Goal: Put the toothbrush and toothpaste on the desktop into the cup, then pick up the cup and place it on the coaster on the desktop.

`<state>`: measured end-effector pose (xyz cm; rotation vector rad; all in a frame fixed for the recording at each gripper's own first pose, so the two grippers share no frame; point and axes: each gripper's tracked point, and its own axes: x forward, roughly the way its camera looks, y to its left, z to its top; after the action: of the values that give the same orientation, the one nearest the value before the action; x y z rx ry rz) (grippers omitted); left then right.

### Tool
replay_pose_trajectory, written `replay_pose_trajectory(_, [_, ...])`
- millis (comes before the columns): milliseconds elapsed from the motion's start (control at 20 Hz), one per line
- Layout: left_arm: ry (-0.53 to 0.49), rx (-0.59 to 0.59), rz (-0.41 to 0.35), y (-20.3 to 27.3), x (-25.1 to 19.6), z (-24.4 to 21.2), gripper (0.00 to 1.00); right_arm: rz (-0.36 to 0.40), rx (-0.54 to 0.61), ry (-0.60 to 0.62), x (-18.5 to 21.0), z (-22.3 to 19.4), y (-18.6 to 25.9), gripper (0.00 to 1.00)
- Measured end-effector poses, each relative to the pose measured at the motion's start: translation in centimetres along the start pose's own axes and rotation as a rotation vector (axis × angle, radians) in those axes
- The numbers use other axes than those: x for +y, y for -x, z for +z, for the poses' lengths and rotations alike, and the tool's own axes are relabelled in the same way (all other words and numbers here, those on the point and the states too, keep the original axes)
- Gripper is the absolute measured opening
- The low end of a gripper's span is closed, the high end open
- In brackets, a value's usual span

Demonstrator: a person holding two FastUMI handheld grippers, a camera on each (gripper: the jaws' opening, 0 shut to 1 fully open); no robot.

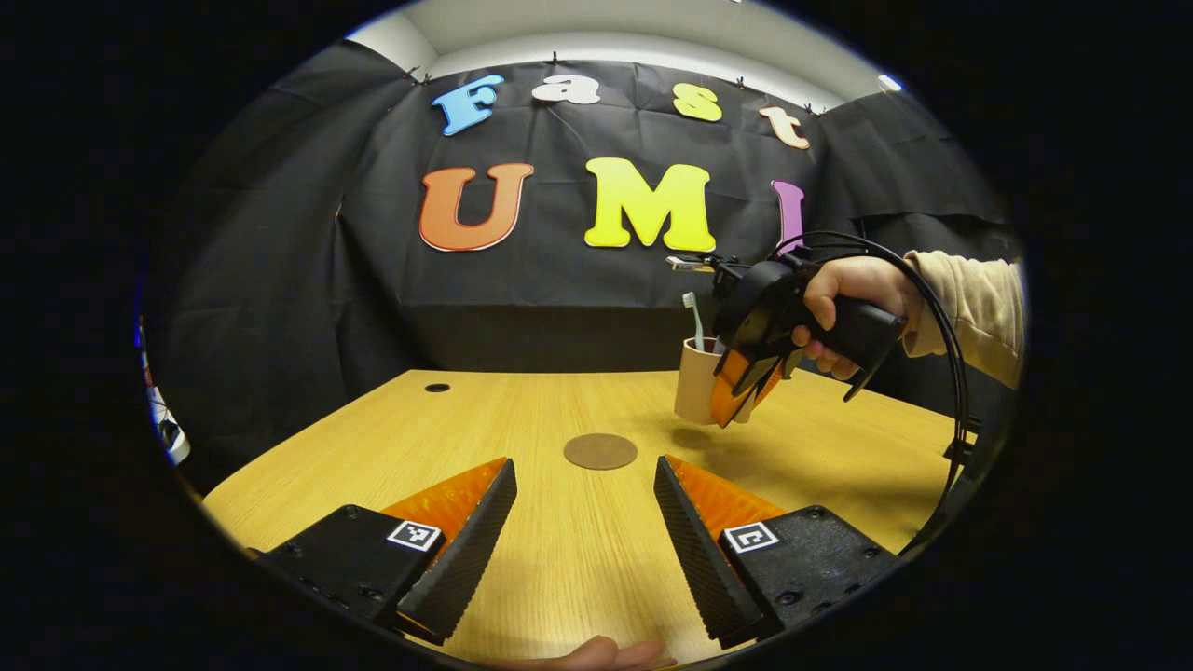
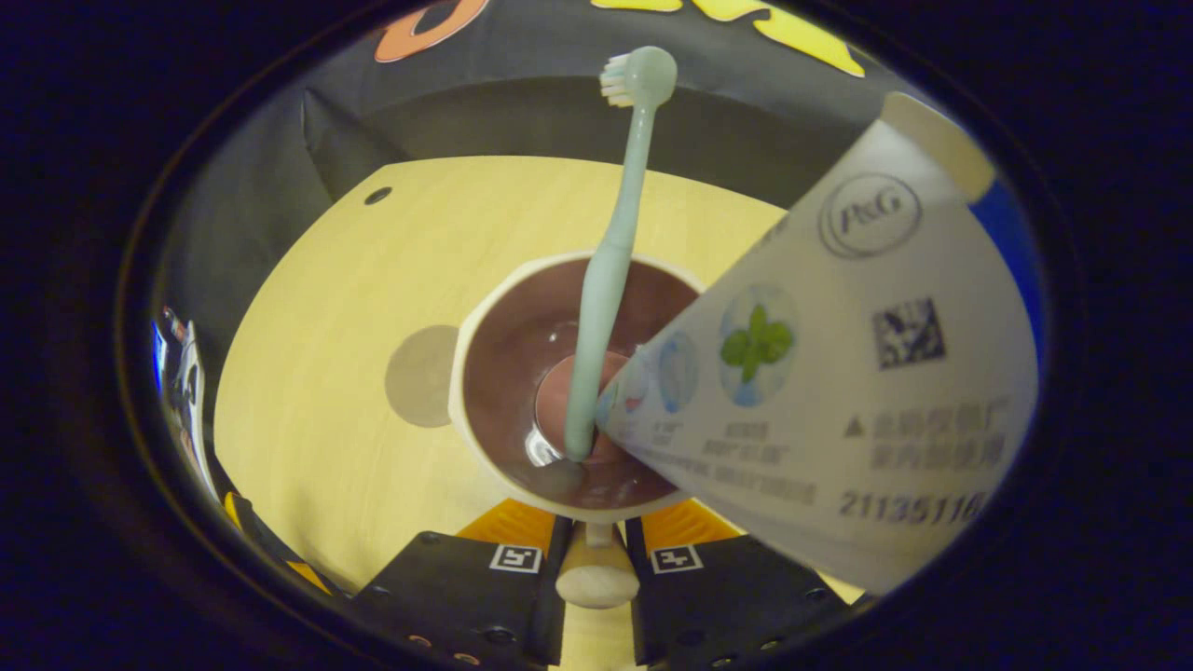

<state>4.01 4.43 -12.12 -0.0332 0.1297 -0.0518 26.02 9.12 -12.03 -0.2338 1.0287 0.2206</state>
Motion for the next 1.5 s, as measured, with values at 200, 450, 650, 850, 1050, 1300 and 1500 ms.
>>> replay_pose_trajectory(200, [-0.012, -0.020, 0.029, 1.2, 1.6, -0.2, 0.94, 0.045, 0.018, 0.059, 5.5, 1.0, -1.8, 0.27])
replay_pose_trajectory(450, [0.022, -0.030, 0.058, 1.9, 3.2, -0.5, 0.94, 0.068, 0.044, 0.103, 9.8, 1.9, -3.7, 0.28])
replay_pose_trajectory(650, [0.037, -0.024, 0.066, 1.9, 3.7, -0.8, 0.94, 0.070, 0.061, 0.132, 11.7, 2.0, -4.6, 0.27])
replay_pose_trajectory(850, [0.038, -0.020, 0.068, 2.1, 3.7, -0.9, 0.94, 0.074, 0.061, 0.107, 11.3, 2.0, -4.4, 0.27])
replay_pose_trajectory(1050, [0.013, -0.017, 0.135, 1.9, 5.8, -0.8, 0.94, 0.145, 0.015, 0.085, 12.3, 2.4, -2.5, 0.54])
replay_pose_trajectory(1300, [-0.006, -0.006, 0.177, 1.4, 7.0, -0.3, 0.94, 0.191, -0.061, 0.096, 12.6, 1.2, 0.4, 0.92])
replay_pose_trajectory(1500, [0.045, -0.015, 0.197, 0.8, 7.2, 0.7, 0.94, 0.197, -0.234, 0.110, 11.6, 0.6, 5.1, 0.96])
